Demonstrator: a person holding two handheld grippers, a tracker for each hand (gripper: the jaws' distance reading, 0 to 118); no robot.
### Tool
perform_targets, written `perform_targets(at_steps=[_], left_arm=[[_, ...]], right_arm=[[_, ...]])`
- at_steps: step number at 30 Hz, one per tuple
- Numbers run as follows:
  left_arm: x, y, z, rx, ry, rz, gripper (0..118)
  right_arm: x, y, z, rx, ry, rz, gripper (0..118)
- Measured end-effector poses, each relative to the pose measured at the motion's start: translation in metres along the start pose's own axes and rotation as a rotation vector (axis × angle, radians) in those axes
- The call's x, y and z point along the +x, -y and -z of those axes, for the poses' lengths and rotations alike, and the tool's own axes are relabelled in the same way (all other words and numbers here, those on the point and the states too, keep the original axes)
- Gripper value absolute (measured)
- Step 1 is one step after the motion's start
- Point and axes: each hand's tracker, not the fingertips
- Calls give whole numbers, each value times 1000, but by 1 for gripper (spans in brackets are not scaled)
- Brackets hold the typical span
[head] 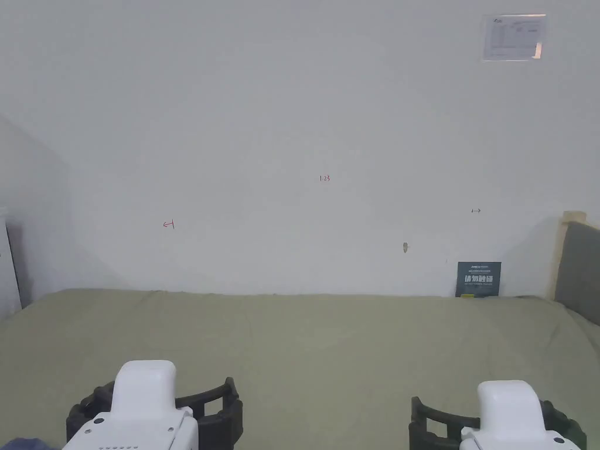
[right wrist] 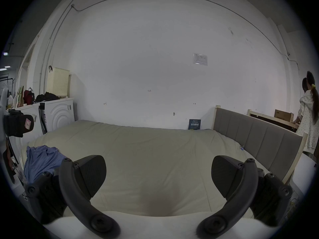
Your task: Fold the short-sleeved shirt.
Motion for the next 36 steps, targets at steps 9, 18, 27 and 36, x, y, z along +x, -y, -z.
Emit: perform_targets(at_steps=[9,18,27,36], left_arm=[[0,-2,-2,7,7,5,118],[5,-8,-3,31,42,-5,0],[4,-14,-2,-12,30,-8,0],[-43,-7,-13,-27,-88,-16,0]], right_arm=[[0,-4,-2,4,3,8,118],[10,-8,-6,16,25,40,0],[19,-10,-12,14,47,30,0],[-28,-10,4,-6,-47,20,0]])
